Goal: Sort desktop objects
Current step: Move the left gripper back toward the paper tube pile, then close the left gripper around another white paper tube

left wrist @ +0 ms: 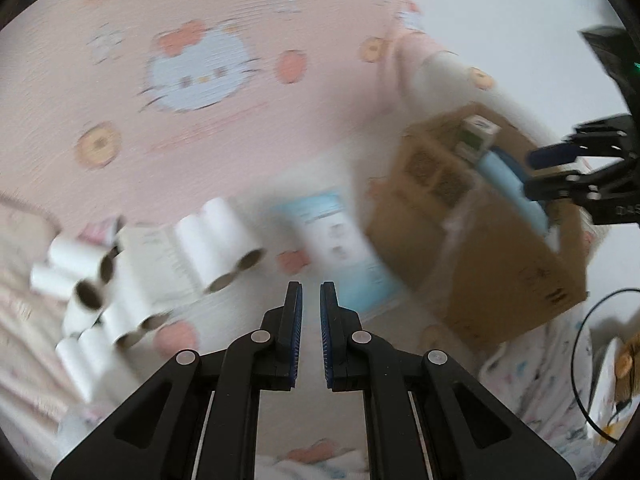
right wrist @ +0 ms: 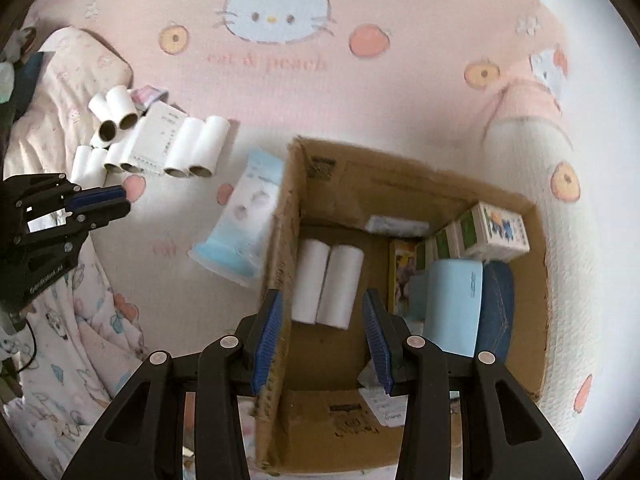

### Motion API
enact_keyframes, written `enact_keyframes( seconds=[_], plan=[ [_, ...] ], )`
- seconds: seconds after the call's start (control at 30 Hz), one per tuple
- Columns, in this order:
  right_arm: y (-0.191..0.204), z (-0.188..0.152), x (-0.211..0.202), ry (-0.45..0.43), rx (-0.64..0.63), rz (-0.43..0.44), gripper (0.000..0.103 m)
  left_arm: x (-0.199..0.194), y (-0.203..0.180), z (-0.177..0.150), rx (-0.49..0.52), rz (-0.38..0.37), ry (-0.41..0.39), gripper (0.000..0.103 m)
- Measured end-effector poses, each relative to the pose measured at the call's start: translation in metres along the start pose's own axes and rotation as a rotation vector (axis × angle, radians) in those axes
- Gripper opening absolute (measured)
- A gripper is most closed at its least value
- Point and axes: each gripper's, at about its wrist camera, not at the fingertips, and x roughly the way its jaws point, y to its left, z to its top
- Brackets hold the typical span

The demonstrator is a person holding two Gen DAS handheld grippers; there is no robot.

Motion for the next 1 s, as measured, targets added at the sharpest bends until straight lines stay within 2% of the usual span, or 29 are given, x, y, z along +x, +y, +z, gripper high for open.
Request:
enact_keyframes(
  seconds=[0.13,0.27,0.53,0.7,0.8,0.9,1.0],
  plan=[
    [0.028,0.002,-0.014,-0.090,-0.058,-0.019,0.038,-0.016,0.036,-0.011,-0.108,0.051,-0.034,0.009],
    [0.060,0.006,-0.013,-0.131,-0.115,-0.016,0.038,-0.034,0.067,-0.016,-0.209,0.082,-0.080,0.009],
    [0.114,0.020,0.010,-0.137,-0.178,0.061,0.038,-0.057,0.133,-0.037,-0.356,0.208,-0.085,0.009],
    [0.137,0.027,0.020,-0.238,-0.195,0.104,0.038,-0.066,0.176,-0.054,-0.468,0.261,-0.090,0.009],
    [0.150,0.035,0.030,-0.294,-0.171,0.174,0.038,-0.069,0.193,-0.061,-0.528,0.253,-0.092,0.009],
    [0.166,0.048,0.045,-0.304,-0.141,0.295,0.038,-0.066,0.203,-0.061,-0.548,0.245,-0.073,0.009],
    [0.187,0.058,0.054,-0.336,-0.197,0.315,0.038,-0.057,0.210,-0.059,-0.536,0.265,-0.040,0.010]
  ],
)
